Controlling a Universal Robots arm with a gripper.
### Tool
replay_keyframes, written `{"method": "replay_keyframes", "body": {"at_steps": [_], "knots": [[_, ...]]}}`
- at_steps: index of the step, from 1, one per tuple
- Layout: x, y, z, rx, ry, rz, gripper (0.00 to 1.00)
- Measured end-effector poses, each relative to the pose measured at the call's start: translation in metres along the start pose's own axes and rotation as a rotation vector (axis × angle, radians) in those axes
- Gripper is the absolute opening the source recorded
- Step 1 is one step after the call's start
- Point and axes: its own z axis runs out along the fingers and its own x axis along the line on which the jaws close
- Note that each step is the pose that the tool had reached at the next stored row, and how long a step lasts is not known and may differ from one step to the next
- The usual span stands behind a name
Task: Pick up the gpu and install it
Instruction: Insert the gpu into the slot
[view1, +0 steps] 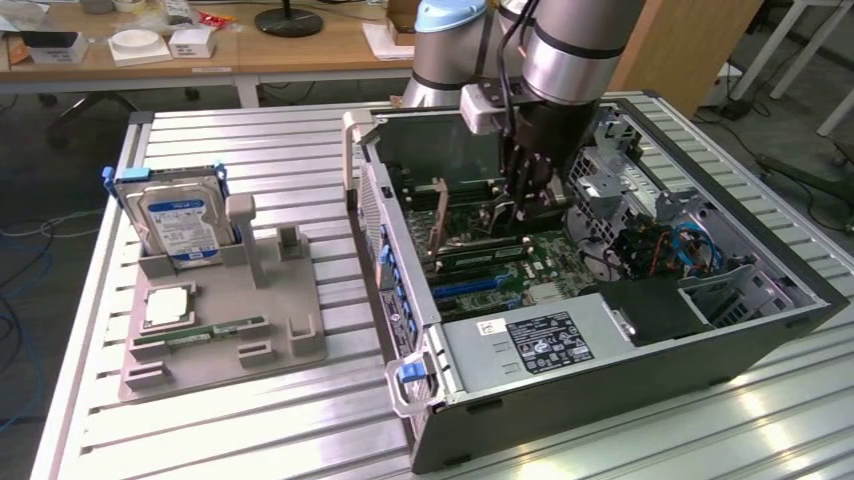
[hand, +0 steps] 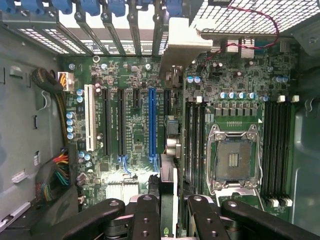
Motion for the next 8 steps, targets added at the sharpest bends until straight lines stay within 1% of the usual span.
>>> {"method": "replay_keyframes", "body": {"at_steps": [8], "knots": [[0.0002, 0.0013, 0.0028, -0.0002, 0.0005, -0.001, 0.26]]}}
